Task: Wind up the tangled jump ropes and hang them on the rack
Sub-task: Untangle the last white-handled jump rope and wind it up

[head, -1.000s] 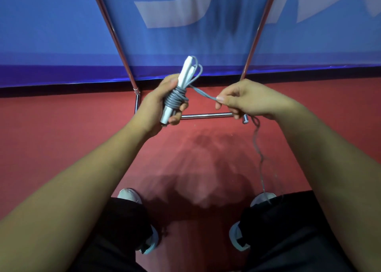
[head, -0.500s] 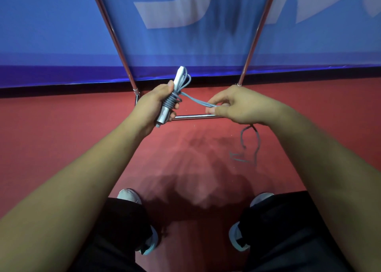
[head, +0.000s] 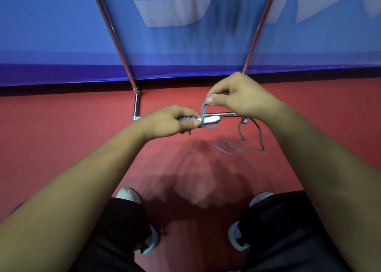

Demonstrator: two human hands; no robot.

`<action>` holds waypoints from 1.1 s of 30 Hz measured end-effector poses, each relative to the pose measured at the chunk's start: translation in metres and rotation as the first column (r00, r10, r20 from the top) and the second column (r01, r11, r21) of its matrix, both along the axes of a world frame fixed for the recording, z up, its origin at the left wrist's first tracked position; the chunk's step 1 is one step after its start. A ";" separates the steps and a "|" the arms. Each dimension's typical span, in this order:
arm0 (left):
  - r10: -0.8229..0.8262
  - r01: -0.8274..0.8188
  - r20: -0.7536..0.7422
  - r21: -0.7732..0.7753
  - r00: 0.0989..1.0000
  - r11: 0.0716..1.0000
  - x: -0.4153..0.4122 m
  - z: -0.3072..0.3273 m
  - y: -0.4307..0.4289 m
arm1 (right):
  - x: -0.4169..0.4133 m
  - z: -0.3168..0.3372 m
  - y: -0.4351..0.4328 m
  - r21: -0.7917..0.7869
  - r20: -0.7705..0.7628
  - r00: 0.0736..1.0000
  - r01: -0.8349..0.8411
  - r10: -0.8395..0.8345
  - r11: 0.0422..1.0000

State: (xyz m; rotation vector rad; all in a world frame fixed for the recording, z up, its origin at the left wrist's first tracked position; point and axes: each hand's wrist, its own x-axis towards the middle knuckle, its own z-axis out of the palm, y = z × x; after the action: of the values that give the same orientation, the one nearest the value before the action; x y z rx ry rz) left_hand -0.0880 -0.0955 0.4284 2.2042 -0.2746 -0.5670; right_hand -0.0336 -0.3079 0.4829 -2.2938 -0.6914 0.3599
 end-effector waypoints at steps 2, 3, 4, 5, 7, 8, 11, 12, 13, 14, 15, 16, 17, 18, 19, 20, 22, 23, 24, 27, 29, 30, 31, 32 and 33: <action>-0.063 0.062 0.043 0.020 0.997 0.998 -0.004 0.004 -0.006 | -0.001 0.000 0.001 0.008 -0.002 1.000 0.008 -0.008 1.000; -0.070 0.070 0.045 -0.003 0.997 0.998 -0.007 0.006 -0.010 | -0.001 0.000 0.001 0.015 -0.009 1.000 0.011 -0.011 1.000; -0.058 0.060 0.036 -0.045 0.998 0.997 -0.009 0.007 -0.013 | -0.001 -0.001 0.001 0.036 -0.033 0.999 0.020 -0.019 0.999; -0.041 0.043 0.019 -0.099 0.999 0.994 -0.011 0.009 -0.015 | 0.000 -0.001 -0.001 0.069 -0.072 0.997 0.034 -0.029 0.997; 0.002 -0.006 -0.016 -0.221 1.000 0.975 -0.013 0.009 -0.017 | 0.003 -0.004 -0.006 0.135 -0.152 0.987 0.081 -0.061 0.988; 0.032 -0.041 -0.035 -0.295 0.999 0.955 -0.013 0.010 -0.017 | 0.004 -0.007 -0.009 0.151 -0.182 0.980 0.108 -0.080 0.983; 0.164 -0.186 -0.086 -0.485 0.983 0.855 -0.010 0.011 -0.018 | 0.007 -0.015 -0.016 0.149 -0.242 0.966 0.127 -0.088 0.981; 0.203 -0.228 -0.105 -0.513 0.974 0.828 -0.008 0.011 -0.017 | 0.008 -0.017 -0.016 0.140 -0.268 0.960 0.121 -0.080 0.983; 0.236 -0.270 -0.132 -0.530 0.963 0.804 -0.005 0.011 -0.017 | 0.007 -0.018 -0.015 0.131 -0.290 0.954 0.111 -0.069 0.985; 0.268 -0.315 -0.167 -0.543 0.949 0.778 -0.002 0.010 -0.017 | 0.006 -0.018 -0.014 0.127 -0.305 0.951 0.098 -0.055 0.987; 0.291 -0.357 -0.207 -0.566 0.934 0.743 0.000 0.010 -0.016 | 0.005 -0.018 -0.012 0.126 -0.306 0.951 0.086 -0.043 0.988; 0.304 -0.389 -0.243 -0.597 0.921 0.701 0.001 0.010 -0.016 | 0.005 -0.019 -0.011 0.130 -0.307 0.951 0.081 -0.037 0.988; 0.309 -0.412 -0.272 -0.631 0.911 0.657 0.002 0.009 -0.016 | 0.006 -0.019 -0.011 0.130 -0.308 0.951 0.075 -0.032 0.989; 0.316 -0.433 -0.297 -0.660 0.901 0.613 0.003 0.009 -0.016 | 0.005 -0.020 -0.011 0.125 -0.311 0.950 0.072 -0.030 0.990; 0.325 -0.455 -0.321 -0.683 0.890 0.572 0.004 0.009 -0.015 | 0.006 -0.020 -0.012 0.107 -0.312 0.949 0.073 -0.036 0.992; 0.332 -0.472 -0.339 -0.698 0.880 0.539 0.005 0.007 -0.013 | 0.007 -0.020 -0.013 0.085 -0.308 0.950 0.078 -0.048 0.993; 0.325 -0.490 -0.369 -0.717 0.871 0.497 0.006 0.007 -0.008 | 0.006 -0.017 -0.014 0.036 -0.280 0.958 0.078 -0.065 0.996; 0.312 -0.498 -0.391 -0.724 0.866 0.477 0.006 0.007 -0.006 | 0.004 -0.014 -0.014 0.019 -0.267 0.962 0.067 -0.059 0.998; 0.299 -0.506 -0.410 -0.731 0.862 0.457 0.006 0.007 -0.004 | 0.003 -0.013 -0.014 0.009 -0.263 0.964 0.049 -0.045 0.999; 0.309 -0.527 -0.429 -0.736 0.849 0.426 0.009 0.006 0.000 | -0.001 -0.012 -0.014 -0.010 -0.272 0.962 0.008 -0.011 1.000; 0.362 -0.552 -0.423 -0.712 0.831 0.435 0.011 0.006 0.003 | -0.002 -0.013 -0.014 -0.036 -0.243 0.970 -0.007 -0.002 0.999; 0.405 -0.569 -0.411 -0.689 0.817 0.450 0.012 0.005 0.005 | -0.003 -0.012 -0.013 -0.038 -0.226 0.974 -0.016 0.007 0.999; 0.454 -0.580 -0.378 -0.656 0.807 0.483 0.012 0.004 0.005 | -0.005 -0.009 -0.012 -0.035 -0.209 0.978 -0.034 0.026 0.999; 0.497 -0.578 -0.322 -0.613 0.806 0.539 0.012 0.004 0.004 | -0.006 -0.006 -0.010 -0.037 -0.189 0.980 -0.066 0.058 0.997; 0.523 -0.562 -0.249 -0.558 0.815 0.610 0.011 0.002 0.003 | -0.009 -0.003 -0.008 -0.055 -0.166 0.981 -0.112 0.101 0.992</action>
State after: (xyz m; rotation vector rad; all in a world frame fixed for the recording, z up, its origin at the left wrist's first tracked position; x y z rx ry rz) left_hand -0.0774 -0.0921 0.4308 1.5006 0.2368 -0.1518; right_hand -0.0425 -0.3156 0.4804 -2.2616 -0.7303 0.6210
